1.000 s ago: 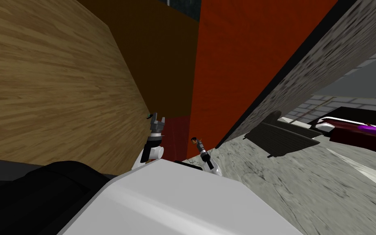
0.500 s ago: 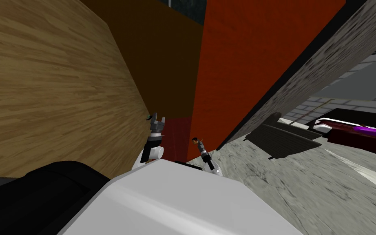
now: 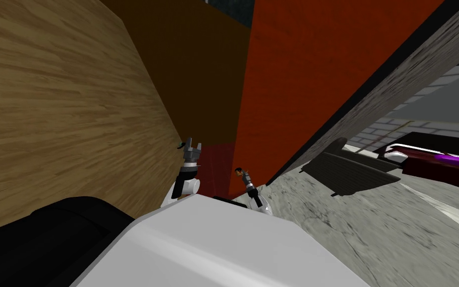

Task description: Push the door open

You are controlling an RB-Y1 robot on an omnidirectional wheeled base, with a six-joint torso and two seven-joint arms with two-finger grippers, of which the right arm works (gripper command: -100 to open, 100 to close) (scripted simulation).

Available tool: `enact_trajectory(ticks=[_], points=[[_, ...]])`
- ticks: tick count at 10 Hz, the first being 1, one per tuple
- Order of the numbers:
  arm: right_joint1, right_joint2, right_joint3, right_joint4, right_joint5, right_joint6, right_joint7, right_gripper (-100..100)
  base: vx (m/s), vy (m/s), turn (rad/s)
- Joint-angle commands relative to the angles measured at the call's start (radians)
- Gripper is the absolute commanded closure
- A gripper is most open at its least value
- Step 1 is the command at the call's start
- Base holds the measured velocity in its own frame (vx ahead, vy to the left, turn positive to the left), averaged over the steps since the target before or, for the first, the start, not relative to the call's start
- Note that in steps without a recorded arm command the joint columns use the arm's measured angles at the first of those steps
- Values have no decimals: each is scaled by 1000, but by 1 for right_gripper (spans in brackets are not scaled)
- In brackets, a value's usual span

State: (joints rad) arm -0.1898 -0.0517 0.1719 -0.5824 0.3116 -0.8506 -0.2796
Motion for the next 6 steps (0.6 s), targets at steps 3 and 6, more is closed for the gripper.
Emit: enact_trajectory(ticks=[3, 6], points=[[6, -18, -42, -20, -28, 12, 25, 100, 155, 152, -54], [5, -19, -80, -18, -56, 18, 52, 100, 149, 132, -46]])
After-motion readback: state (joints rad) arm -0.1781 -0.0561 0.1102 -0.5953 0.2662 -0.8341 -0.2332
